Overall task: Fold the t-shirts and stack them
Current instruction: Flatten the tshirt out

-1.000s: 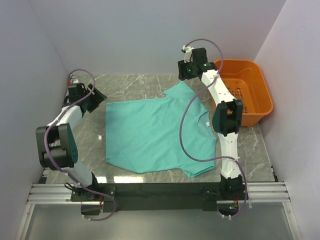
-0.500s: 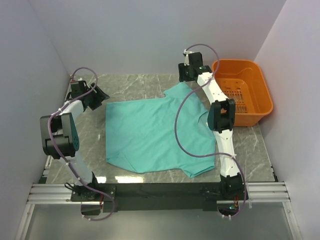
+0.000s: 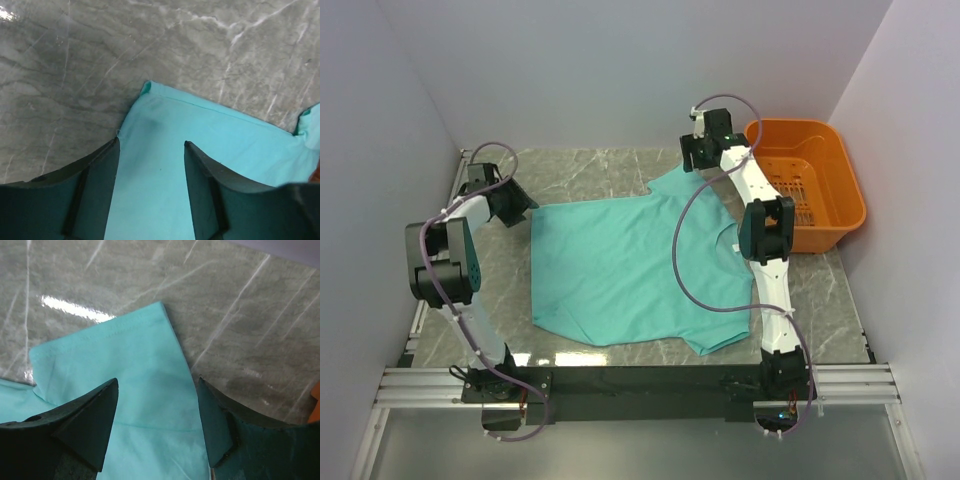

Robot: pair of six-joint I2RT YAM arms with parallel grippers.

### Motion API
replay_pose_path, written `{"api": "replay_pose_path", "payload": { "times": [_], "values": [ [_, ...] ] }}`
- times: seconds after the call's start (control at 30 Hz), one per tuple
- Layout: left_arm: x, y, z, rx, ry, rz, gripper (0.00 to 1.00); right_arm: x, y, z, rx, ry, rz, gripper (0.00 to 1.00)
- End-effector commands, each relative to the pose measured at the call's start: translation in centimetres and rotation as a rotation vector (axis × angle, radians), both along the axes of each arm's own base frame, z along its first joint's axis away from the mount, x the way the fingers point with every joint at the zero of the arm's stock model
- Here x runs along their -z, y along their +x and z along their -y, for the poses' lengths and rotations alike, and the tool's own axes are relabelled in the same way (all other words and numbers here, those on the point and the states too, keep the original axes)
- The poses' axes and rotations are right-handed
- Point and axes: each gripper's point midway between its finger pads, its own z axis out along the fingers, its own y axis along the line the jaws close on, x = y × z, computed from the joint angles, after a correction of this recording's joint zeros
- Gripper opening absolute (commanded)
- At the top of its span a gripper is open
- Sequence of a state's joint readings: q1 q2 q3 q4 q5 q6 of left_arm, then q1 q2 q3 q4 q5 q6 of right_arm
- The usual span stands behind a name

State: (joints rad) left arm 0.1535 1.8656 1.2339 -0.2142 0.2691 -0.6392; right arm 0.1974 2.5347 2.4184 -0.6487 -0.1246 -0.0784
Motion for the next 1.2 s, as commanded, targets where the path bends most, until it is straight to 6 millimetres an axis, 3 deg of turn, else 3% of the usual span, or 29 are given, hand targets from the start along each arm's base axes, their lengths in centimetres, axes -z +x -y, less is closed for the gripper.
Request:
{"api": "replay_pose_path", "payload": {
  "times": [0.0,0.2,0.5,0.57,0.7,0.8,0.93,1.0,1.1,1.17],
  "values": [
    [-0.5,1.3,-0.1,0.002,0.040,0.008,0.59,-3.0,-0.4,0.3,-0.040,0.011,0.038,0.71],
    [0.6,3.1,1.2,0.055,0.064,-0.023,0.57,-2.9,-1.1,-0.2,-0.058,0.031,0.019,0.71],
    [2.8,3.9,0.3,0.035,0.132,-0.102,0.50,-3.1,-1.8,-0.2,-0.073,0.032,0.013,0.71],
    [3.0,3.8,0.4,0.044,0.133,-0.105,0.47,-3.1,-1.8,-0.1,-0.070,0.036,0.010,0.71],
    [3.2,3.9,0.6,0.067,0.129,-0.105,0.27,-3.2,-1.9,-0.6,-0.087,0.045,0.007,0.71],
    [3.4,3.8,0.5,0.072,0.144,-0.112,0.17,-3.2,-2.2,-0.6,-0.095,0.042,0.001,0.71],
    [3.6,3.3,0.1,0.069,0.165,-0.124,0.14,-3.5,-2.0,-0.6,-0.088,0.040,0.012,0.72],
    [2.8,3.2,0.0,0.065,0.173,-0.104,0.18,-3.6,-2.0,-0.6,-0.088,0.044,0.013,0.72],
    [0.9,3.0,-0.5,0.049,0.198,-0.050,0.44,-3.8,-2.1,-0.7,-0.088,0.054,0.013,0.72],
    [-0.3,3.1,-0.8,0.042,0.226,-0.019,0.51,-3.9,-2.1,-0.7,-0.088,0.058,0.013,0.72]
  ]
}}
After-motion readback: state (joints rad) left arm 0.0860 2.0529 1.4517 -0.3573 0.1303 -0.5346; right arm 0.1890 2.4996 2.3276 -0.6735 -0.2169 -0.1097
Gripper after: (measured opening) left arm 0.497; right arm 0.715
